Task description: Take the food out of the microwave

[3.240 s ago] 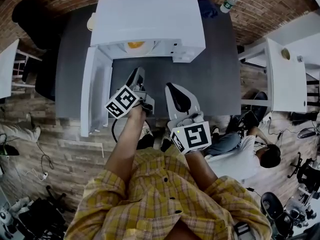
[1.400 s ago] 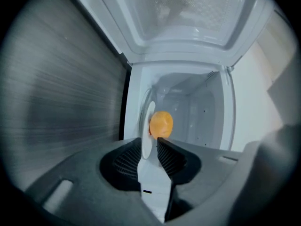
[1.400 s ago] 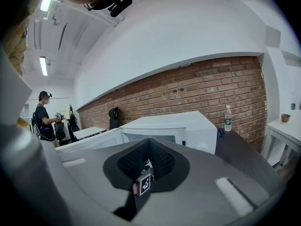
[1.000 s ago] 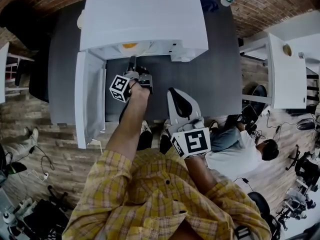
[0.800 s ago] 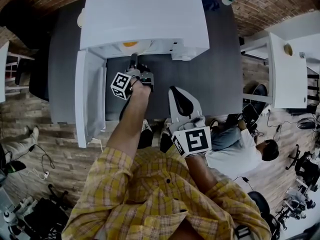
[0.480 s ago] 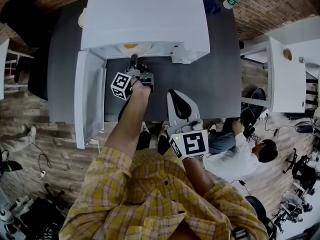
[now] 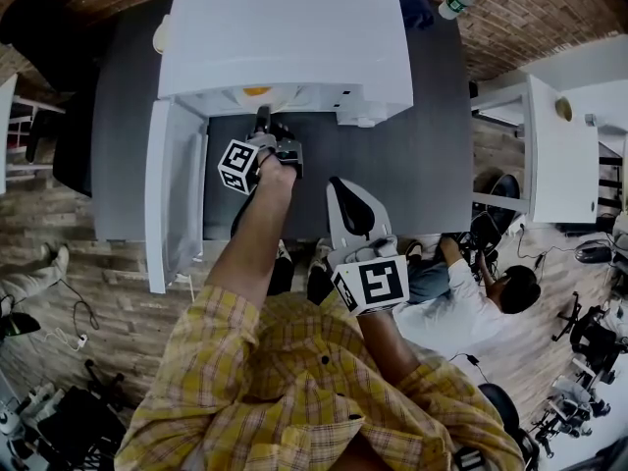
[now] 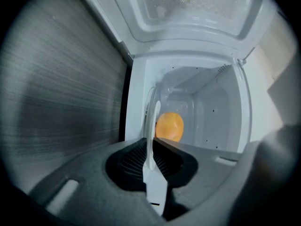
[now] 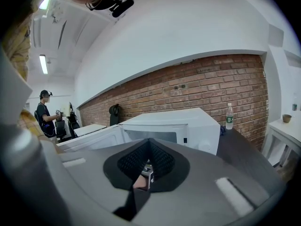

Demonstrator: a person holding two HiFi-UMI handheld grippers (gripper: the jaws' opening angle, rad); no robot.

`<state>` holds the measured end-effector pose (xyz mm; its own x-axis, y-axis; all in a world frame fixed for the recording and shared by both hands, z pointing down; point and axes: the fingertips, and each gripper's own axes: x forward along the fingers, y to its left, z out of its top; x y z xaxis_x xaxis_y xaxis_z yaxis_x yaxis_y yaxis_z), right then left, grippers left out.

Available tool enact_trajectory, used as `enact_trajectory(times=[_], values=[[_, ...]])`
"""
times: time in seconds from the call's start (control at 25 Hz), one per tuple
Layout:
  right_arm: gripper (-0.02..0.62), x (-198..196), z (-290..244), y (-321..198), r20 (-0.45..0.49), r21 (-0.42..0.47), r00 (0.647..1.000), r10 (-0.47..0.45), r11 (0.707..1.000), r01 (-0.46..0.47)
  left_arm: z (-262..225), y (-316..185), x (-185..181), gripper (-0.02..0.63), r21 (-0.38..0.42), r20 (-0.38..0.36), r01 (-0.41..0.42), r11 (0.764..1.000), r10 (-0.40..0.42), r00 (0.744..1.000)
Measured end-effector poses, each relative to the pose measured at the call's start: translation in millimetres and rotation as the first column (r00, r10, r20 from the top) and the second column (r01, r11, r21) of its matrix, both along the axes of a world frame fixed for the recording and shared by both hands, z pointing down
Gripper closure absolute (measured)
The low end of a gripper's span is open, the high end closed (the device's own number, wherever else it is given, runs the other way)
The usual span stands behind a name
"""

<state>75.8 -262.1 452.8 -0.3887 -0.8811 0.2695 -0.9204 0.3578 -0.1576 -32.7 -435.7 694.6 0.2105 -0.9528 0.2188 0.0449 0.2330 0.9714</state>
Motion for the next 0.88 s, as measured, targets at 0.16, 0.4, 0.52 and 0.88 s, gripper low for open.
enact_trajectory(times=[0.16,0.4,0.52,0.88], values=[[0.591,1.4,1.0,0.6,-0.004,-0.004,1.000,0.006,1.000,-0.006,-1.5,-0.1,1.8,0.583,0.004,0.018,-0.016,1.000,0.016,1.000],[0.591,2.8,-0.2,3.2,-0.008,-0.003,1.000,0.008,1.000,-0.008,-8.1,1.7,0.4,0.597,0.019,0.020,-0.009,1.000,0.009,1.000],[0.591,1.8,-0.4,4.3,-0.008,0.000,1.000,0.008,1.000,-0.008,-9.3,2.8,-2.3,0.597,0.020,0.016,-0.003,1.000,0.002,1.000],[0.591,1.7,-3.6,12.0,-0.009,0.008,1.000,0.008,1.000,-0.008,-14.4,12.7,-3.1,0.597,0.030,0.016,-0.018,0.999,0.018,1.000]])
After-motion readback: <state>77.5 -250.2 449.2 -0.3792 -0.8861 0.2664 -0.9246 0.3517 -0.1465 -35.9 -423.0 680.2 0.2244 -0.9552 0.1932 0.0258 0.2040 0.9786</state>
